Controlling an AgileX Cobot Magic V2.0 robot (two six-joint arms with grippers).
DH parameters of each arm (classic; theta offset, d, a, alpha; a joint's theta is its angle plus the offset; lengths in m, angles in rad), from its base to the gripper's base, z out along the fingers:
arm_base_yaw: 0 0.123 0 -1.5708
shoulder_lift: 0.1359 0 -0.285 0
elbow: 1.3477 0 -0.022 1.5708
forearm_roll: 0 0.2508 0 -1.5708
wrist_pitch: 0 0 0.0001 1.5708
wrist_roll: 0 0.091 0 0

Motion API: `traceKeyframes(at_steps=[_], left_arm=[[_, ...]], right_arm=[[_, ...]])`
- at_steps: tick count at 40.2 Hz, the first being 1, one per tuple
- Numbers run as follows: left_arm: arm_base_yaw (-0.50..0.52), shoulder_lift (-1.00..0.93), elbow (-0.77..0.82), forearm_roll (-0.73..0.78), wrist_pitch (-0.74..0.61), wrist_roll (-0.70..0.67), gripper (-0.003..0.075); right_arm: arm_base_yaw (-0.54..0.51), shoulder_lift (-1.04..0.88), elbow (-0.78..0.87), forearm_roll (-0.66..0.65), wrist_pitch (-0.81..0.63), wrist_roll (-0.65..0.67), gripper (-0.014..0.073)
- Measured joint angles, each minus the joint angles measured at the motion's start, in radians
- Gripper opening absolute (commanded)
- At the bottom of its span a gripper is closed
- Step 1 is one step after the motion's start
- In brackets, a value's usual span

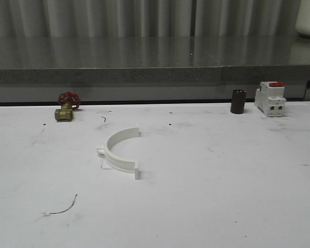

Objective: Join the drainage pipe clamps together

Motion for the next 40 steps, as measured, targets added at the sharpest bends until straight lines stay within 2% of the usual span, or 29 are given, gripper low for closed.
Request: traceKeyframes(at_steps=[5, 10, 26, 31, 40], left_arm=[[0.0, 0.0, 0.0, 0.0, 0.0, 0.0, -0.002], [0.0, 0.0, 0.0, 0.0, 0.0, 0.002, -0.002], [0.0, 0.0, 0.0, 0.0, 0.0, 0.002, -0.002], [0.0, 0.0, 0.0, 0.0, 0.0, 0.002, -0.002], [0.0, 0.0, 0.0, 0.0, 0.0, 0.002, -0.002]], right_arm=[[0.0, 0.026, -0.012, 0.0, 0.004, 0.0, 0.0592], [0.0, 0.112, -0.091, -0.006, 0.046, 0.0, 0.0592], [-0.009, 0.596, -0.455, -0.011, 0.277, 0.006, 0.0592], [-0.049, 0.747, -0.53, -0.011, 0.329, 0.039, 0.0592], [-0.187, 0.997, -0.643, -0.012, 0.385, 0.051, 0.0592]])
